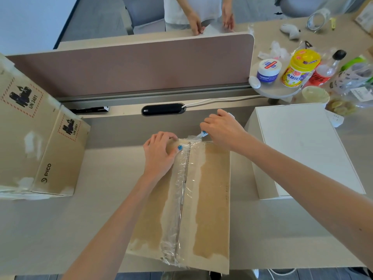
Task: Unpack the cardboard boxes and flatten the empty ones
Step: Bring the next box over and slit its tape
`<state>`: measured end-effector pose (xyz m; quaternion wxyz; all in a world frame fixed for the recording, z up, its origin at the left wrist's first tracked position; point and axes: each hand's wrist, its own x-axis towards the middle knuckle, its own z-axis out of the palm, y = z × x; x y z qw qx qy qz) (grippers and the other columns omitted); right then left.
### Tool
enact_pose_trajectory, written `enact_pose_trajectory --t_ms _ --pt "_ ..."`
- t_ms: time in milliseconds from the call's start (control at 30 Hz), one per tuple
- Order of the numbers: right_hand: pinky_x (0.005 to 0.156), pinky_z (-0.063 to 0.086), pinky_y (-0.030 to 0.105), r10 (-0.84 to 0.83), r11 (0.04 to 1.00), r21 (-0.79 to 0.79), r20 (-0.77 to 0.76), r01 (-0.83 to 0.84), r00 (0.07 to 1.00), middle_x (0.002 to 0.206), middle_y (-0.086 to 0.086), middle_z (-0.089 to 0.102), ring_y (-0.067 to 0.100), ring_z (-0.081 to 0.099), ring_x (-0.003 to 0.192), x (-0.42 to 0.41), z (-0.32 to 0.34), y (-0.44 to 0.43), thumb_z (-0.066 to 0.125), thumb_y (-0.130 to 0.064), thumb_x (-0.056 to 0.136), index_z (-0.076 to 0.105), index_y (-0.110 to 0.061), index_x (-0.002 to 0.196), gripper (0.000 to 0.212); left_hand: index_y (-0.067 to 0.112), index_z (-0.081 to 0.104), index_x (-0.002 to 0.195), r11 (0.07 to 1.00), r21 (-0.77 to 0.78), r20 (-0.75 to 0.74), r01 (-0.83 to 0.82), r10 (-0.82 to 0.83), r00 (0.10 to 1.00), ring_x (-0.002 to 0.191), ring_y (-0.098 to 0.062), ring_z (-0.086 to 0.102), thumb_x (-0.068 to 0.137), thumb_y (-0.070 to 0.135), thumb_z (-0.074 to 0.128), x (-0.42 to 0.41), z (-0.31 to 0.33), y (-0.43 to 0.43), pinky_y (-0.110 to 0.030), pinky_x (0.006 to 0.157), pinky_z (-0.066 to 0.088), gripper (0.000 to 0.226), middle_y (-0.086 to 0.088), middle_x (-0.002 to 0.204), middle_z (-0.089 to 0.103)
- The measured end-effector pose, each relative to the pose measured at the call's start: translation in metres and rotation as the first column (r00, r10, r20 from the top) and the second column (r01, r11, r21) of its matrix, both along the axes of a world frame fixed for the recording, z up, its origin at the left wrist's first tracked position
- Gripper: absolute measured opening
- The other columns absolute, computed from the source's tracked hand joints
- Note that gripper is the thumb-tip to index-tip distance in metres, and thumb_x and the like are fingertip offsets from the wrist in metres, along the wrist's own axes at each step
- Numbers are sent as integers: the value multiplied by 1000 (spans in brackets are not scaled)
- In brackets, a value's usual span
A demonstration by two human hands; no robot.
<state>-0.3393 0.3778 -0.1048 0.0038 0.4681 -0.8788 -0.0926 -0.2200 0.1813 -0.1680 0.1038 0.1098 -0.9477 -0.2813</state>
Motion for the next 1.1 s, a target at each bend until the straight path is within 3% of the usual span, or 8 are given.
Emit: enact_pose_trajectory --t_ms 67,200,300,433,533,767,967,1100 --pt "92 34 31 -103 994 -38 5 103 995 110 -2 62 19 55 101 2 0 2 58 -15 91 54 -20 114 25 33 57 102 1000 4 -4 -4 4 1000 108 -5 42 87 22 69 -1 -1 0 -30 97 26 22 20 109 51" --pt "69 41 31 -247 954 -141 120 263 962 101 2 63 23 59 82 10 3 -7 46 -20 100 56 -15 110 15 32 57 101 999 11 -27 -36 37 999 109 -7 44 86 22 68 -8 -2 0 -30 96 25 21 19 108 51" --pt "70 45 36 -305 919 -188 220 347 926 104 4 65 30 62 90 19 -2 -18 39 -28 102 61 -12 105 27 32 57 100 995 32 -37 -98 99 994 107 -7 44 86 24 66 -17 -2 0 -31 96 24 19 19 108 52" --pt "70 40 37 -369 847 -246 367 472 854 99 11 65 36 59 90 24 -9 -27 41 -25 101 57 -8 91 25 33 56 100 985 52 -48 -162 165 985 107 -9 43 87 24 61 -37 -2 -2 -31 96 23 17 19 107 52" --pt "70 47 37 -399 766 -315 449 560 799 99 9 65 33 60 89 23 -13 -37 42 -23 100 58 -7 99 23 32 56 102 980 44 -47 -196 198 979 107 -13 44 87 25 60 -50 -2 -5 -32 96 23 17 15 108 52" --pt "56 36 31 -436 726 -356 425 589 793 91 10 64 29 60 75 25 -16 -57 40 -19 100 57 -6 97 21 28 57 104 983 57 -60 -173 176 983 109 -14 43 88 30 60 -55 -5 -10 -31 96 22 16 12 109 53" --pt "57 38 32 -495 731 -294 394 616 775 91 11 63 29 60 75 29 -12 -70 42 -9 99 54 -5 97 13 29 60 103 975 144 -65 -168 179 982 109 -10 41 87 27 64 -54 -4 -11 -28 94 18 17 19 108 51" --pt "60 34 29 -540 748 -224 341 625 769 95 10 62 27 60 81 33 -5 -80 45 -7 98 52 -6 102 8 29 60 105 981 122 -70 -151 160 985 111 -11 43 85 25 65 -54 -7 -14 -29 97 20 21 17 112 53"
